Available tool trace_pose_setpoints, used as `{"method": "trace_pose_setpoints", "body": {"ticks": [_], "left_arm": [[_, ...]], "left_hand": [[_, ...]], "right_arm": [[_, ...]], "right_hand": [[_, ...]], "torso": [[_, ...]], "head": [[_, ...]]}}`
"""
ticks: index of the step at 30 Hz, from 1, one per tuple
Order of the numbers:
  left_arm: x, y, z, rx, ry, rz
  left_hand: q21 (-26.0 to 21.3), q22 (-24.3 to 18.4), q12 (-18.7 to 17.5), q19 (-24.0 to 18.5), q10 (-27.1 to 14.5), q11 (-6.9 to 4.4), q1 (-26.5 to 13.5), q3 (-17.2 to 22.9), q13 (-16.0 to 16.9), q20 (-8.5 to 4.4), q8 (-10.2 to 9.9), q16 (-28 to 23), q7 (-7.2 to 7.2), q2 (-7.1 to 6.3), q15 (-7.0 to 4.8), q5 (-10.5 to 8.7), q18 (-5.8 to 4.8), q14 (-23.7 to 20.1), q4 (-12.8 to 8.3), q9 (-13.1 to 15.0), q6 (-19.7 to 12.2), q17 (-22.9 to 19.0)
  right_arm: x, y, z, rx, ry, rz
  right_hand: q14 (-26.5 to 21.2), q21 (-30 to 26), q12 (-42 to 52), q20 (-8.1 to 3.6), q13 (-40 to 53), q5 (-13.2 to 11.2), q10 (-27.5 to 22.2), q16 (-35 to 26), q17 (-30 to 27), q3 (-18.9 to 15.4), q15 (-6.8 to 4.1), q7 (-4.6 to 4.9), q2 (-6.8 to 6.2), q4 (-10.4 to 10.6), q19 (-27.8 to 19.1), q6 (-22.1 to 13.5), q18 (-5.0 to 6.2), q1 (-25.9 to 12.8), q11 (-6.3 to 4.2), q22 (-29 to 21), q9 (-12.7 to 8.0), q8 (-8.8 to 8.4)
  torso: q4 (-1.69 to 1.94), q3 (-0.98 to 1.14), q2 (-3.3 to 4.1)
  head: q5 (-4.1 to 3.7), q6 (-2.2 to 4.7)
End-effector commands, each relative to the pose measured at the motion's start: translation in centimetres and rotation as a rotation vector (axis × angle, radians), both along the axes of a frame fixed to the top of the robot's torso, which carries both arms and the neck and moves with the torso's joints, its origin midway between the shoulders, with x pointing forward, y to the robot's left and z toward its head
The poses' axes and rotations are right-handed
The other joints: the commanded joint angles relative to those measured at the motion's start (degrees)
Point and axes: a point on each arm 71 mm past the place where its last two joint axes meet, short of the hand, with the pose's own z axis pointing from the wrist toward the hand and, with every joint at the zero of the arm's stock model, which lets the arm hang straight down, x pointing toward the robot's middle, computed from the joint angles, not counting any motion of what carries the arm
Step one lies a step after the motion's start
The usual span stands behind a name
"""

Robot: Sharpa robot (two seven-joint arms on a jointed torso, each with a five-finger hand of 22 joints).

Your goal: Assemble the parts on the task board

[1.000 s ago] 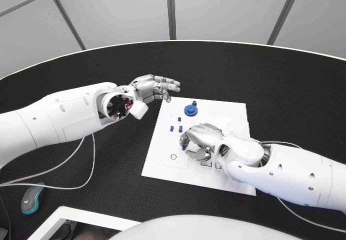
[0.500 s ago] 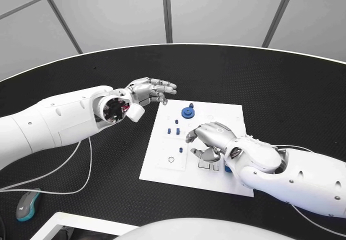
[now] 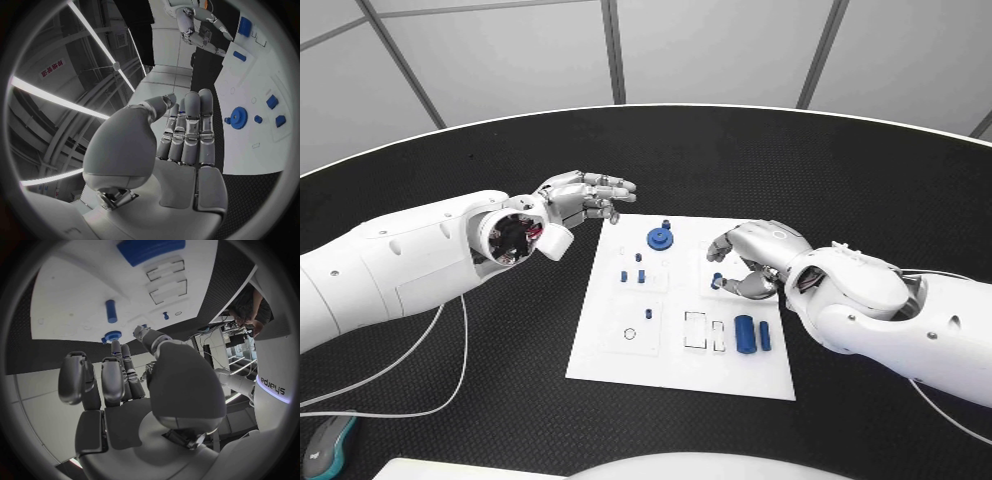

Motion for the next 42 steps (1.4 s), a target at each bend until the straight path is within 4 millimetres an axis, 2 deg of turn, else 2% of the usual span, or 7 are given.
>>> {"method": "trace_pose_setpoints", "body": {"ticks": [1,3,14,20,25,33,42], "left_arm": [[0.0,0.0,0.0,0.000,0.000,-0.001],[0.0,-0.1,0.0,-0.001,0.000,-0.002],[-0.1,0.0,0.0,0.000,0.000,0.000],[-0.1,0.1,0.0,0.000,0.000,0.000],[-0.1,0.0,0.0,0.000,0.000,0.000],[-0.1,0.1,0.0,0.000,0.000,0.001],[-0.1,0.1,0.0,0.001,0.001,0.001]], "left_hand": [[-0.4,-0.1,0.1,-0.5,-0.6,-0.02,0.1,-0.4,0.0,0.07,-0.2,-0.2,0.32,0.47,0.15,-0.07,0.85,-0.4,0.0,-0.1,-0.2,0.0],[-0.4,-0.1,0.1,-0.5,-0.6,-0.02,0.1,-0.4,0.0,0.07,-0.2,-0.2,0.32,0.47,0.15,-0.07,0.85,-0.4,0.0,-0.1,-0.2,0.0],[-0.4,-0.1,0.1,-0.5,-0.6,-0.02,0.1,-0.4,0.0,0.07,-0.2,-0.2,0.32,0.47,0.15,-0.07,0.85,-0.4,0.0,-0.1,-0.2,0.0],[-0.4,-0.1,0.1,-0.5,-0.6,-0.02,0.1,-0.4,0.0,0.07,-0.2,-0.2,0.32,0.47,0.15,-0.07,0.85,-0.4,0.0,-0.1,-0.2,0.0],[-0.4,-0.1,0.1,-0.5,-0.6,-0.02,0.1,-0.4,0.0,0.07,-0.2,-0.2,0.32,0.47,0.15,-0.07,0.85,-0.4,0.0,-0.1,-0.2,0.0],[-0.5,-0.1,0.1,-0.5,-0.6,-0.02,0.1,-0.5,0.0,0.09,-0.2,-0.2,0.31,0.49,0.15,-0.07,0.86,-0.4,0.0,-0.1,-0.1,-0.1],[-0.5,-0.1,0.1,-0.5,-0.6,-0.02,0.1,-0.5,0.0,0.09,-0.2,-0.2,0.31,0.49,0.15,-0.07,0.86,-0.4,0.0,-0.1,-0.1,-0.1]], "right_arm": [[0.4,-0.5,-0.1,-0.025,0.013,-0.012],[0.7,-0.6,-0.3,-0.043,0.023,-0.018],[1.6,-0.3,-0.9,-0.086,0.053,-0.017],[1.9,0.1,-1.2,-0.096,0.062,-0.010],[2.0,0.5,-1.4,-0.104,0.070,-0.001],[2.1,0.8,-1.9,-0.124,0.090,0.007],[2.2,0.9,-2.4,-0.142,0.107,0.008]], "right_hand": [[0.0,-4.8,0.4,0.42,-1.3,0.3,-2.3,-1.2,-2.0,-5.9,0.12,-0.92,1.17,1.7,-0.4,0.2,1.54,2.7,0.58,7.6,-0.6,-0.75],[0.0,-4.9,0.8,0.38,-1.7,0.5,-2.6,-1.1,-2.1,-7.7,0.19,-1.58,1.60,2.5,-0.3,0.1,1.55,3.8,0.54,7.5,-0.9,-1.16],[0.1,-4.7,2.0,0.26,-2.0,0.5,-1.7,-0.7,-1.8,-8.9,0.02,-1.87,2.29,4.0,0.0,0.4,1.49,5.5,0.30,7.4,-1.3,-1.62],[0.7,-2.9,3.4,-0.25,-2.1,1.1,0.7,0.2,-0.9,-7.5,-0.52,-1.95,2.54,5.2,0.8,1.8,1.15,6.4,-0.32,8.0,-1.4,-1.41],[1.2,-0.9,3.6,-0.66,-2.4,0.9,2.6,0.9,0.0,-4.8,-0.73,-1.42,2.66,5.6,1.5,3.2,0.80,7.2,-0.60,8.7,-1.4,-1.09],[1.5,2.1,3.5,-1.39,-2.6,0.9,6.3,1.3,0.5,-1.0,-1.47,-0.55,2.51,5.3,2.3,5.8,0.25,7.8,-1.57,9.8,-0.8,0.00],[1.6,3.0,3.3,-1.58,-2.6,0.9,7.1,1.5,0.7,0.0,-1.65,-0.52,2.53,5.0,2.6,6.5,0.09,7.9,-1.75,10.2,-0.6,0.40]], "torso": [[0.00,0.00,0.02],[0.14,-0.01,0.10],[0.21,-0.03,0.13],[0.08,-0.04,0.19],[0.16,-0.06,0.19],[0.18,-0.05,0.16],[0.12,-0.05,0.10]], "head": [[-0.54,0.28],[-0.72,0.40],[-0.65,0.24],[-0.61,0.26],[-0.64,0.18],[-0.57,-0.09],[-0.51,-0.33]]}}
